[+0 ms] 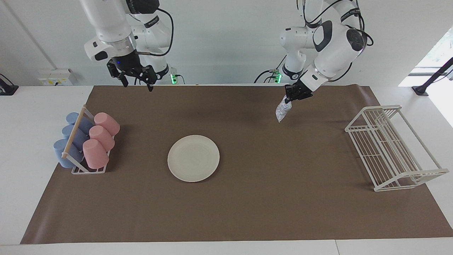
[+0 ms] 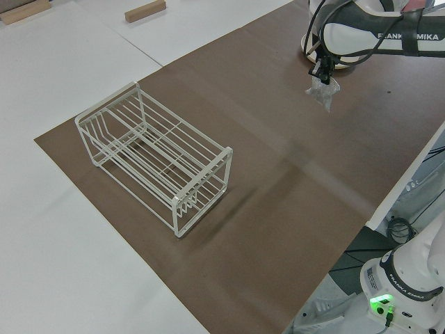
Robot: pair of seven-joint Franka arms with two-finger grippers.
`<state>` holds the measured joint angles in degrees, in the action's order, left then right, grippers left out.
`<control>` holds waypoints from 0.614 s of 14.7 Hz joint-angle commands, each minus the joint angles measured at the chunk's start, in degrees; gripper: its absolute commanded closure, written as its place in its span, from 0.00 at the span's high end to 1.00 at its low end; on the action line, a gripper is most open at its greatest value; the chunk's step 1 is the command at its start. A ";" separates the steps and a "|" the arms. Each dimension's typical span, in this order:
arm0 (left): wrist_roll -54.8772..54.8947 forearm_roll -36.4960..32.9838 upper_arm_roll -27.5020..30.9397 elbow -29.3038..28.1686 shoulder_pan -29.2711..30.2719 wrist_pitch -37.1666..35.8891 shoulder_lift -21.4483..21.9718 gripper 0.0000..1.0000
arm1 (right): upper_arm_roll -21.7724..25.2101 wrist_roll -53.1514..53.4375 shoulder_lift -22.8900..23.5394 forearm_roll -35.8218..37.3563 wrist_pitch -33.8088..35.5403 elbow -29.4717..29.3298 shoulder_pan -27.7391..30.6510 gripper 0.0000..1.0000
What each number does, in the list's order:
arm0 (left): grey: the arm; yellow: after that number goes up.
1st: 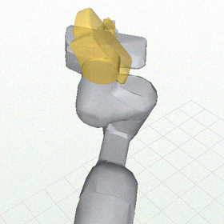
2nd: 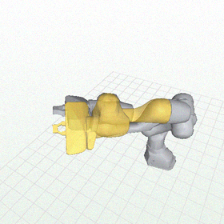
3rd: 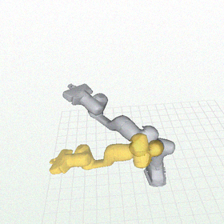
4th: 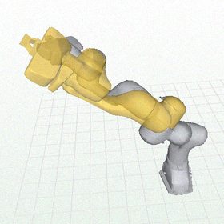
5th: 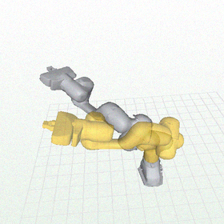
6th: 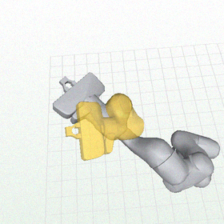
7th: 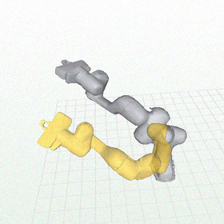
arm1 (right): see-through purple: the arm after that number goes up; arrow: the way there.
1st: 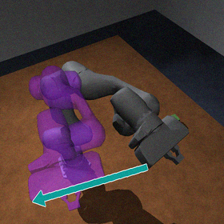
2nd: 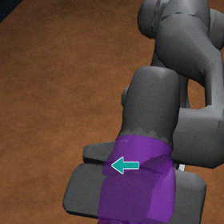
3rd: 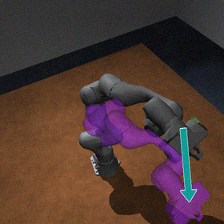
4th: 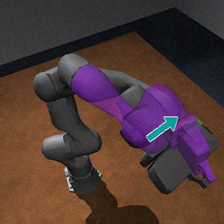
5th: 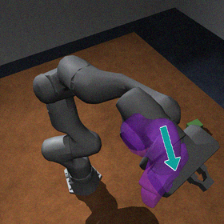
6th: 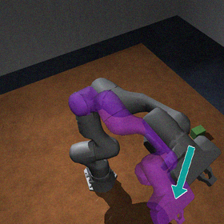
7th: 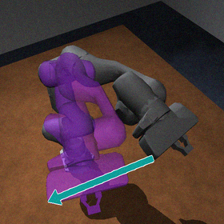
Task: Wipe plate with sponge
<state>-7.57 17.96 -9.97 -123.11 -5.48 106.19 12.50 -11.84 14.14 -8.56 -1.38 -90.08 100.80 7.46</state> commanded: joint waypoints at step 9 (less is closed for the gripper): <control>-15.19 -44.62 -0.84 20.62 -2.70 -17.14 -12.14 0.00 | 13.25 -17.31 7.68 0.15 3.50 -9.65 -5.97 1.00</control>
<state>-20.97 -18.52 -10.81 -108.39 -7.25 93.60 5.59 -1.87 -1.43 -5.26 -1.37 -90.22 97.52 3.20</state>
